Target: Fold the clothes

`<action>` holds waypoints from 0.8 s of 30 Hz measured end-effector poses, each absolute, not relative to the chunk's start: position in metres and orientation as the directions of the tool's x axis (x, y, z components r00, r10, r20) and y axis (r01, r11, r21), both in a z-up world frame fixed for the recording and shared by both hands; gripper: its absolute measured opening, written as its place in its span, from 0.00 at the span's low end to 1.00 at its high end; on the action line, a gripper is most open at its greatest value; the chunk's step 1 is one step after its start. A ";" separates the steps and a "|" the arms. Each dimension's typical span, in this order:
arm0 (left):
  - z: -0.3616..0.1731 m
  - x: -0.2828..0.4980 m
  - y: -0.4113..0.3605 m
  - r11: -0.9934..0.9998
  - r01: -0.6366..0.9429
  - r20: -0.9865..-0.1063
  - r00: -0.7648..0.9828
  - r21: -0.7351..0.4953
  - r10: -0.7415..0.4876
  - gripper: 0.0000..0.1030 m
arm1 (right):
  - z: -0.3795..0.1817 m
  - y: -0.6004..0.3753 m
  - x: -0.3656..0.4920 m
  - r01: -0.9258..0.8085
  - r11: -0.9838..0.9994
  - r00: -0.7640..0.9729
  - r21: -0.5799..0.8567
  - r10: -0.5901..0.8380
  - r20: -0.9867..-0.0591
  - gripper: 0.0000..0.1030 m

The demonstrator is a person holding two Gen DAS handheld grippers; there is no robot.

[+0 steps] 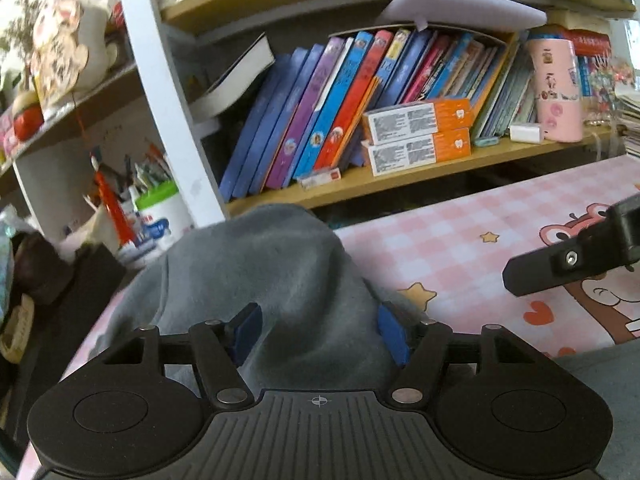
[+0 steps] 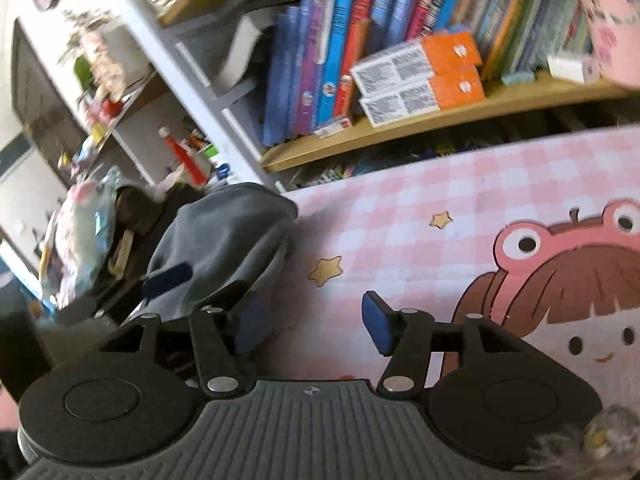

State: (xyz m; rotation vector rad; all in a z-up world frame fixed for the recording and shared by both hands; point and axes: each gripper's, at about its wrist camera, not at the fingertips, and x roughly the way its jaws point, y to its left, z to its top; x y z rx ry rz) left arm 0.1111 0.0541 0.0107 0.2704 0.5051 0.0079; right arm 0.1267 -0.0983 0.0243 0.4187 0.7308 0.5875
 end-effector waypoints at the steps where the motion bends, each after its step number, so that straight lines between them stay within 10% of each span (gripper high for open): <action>1: 0.009 0.112 0.055 0.966 0.060 -0.481 0.874 0.251 0.071 0.64 | 0.019 -0.099 0.128 -0.341 0.758 0.591 0.556 0.633 -0.500 0.52; 17: 0.000 0.094 0.007 0.881 0.082 -0.361 0.927 0.466 0.105 0.68 | -0.004 -0.109 0.129 -0.303 0.692 0.593 0.655 0.675 -0.439 0.56; 24: -0.017 0.116 0.002 0.872 0.131 -0.478 0.869 0.472 0.128 0.57 | -0.002 -0.136 0.127 -0.210 0.689 0.708 0.693 0.597 -0.378 0.69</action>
